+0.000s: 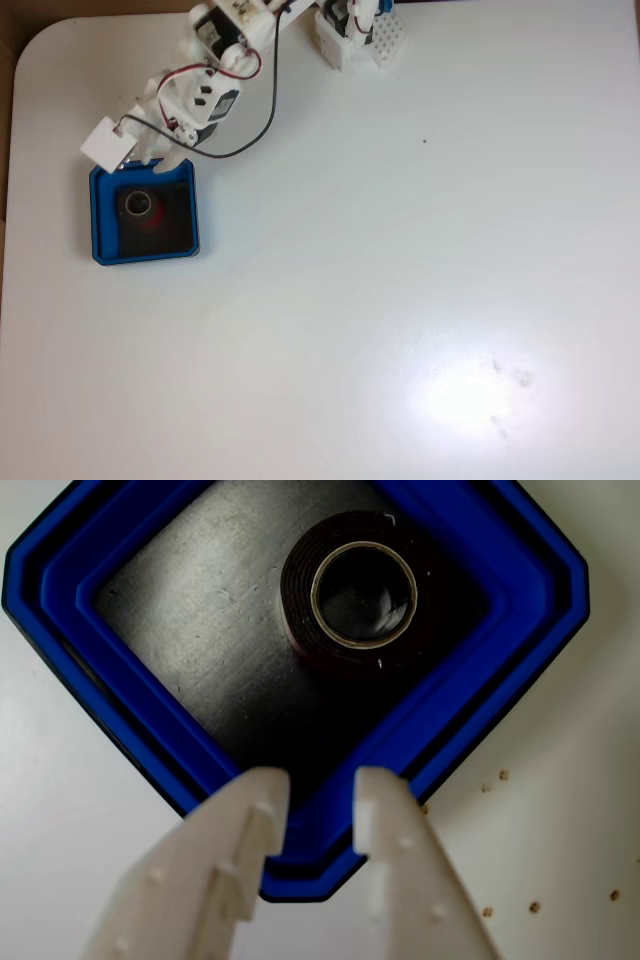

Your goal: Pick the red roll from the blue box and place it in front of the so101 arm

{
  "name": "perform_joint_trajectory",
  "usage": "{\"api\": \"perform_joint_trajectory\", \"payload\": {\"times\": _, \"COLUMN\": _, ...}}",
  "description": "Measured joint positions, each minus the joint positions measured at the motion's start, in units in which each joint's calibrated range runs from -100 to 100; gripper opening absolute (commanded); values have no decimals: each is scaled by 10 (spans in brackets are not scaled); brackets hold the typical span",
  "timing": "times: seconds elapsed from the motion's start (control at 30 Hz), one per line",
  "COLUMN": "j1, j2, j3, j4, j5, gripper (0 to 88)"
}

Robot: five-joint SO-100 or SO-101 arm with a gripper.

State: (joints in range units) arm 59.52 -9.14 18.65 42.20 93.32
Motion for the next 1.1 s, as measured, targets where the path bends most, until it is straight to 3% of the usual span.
{"api": "perform_joint_trajectory", "payload": {"times": 0.2, "j1": 5, "j2": 145, "j3": -119, "j4": 0, "j5": 0, "gripper": 20}}
{"api": "perform_joint_trajectory", "payload": {"times": 0.5, "j1": 11, "j2": 262, "j3": -198, "j4": 0, "j5": 0, "gripper": 178}}
{"api": "perform_joint_trajectory", "payload": {"times": 1.1, "j1": 17, "j2": 401, "j3": -293, "j4": -4, "j5": 0, "gripper": 186}}
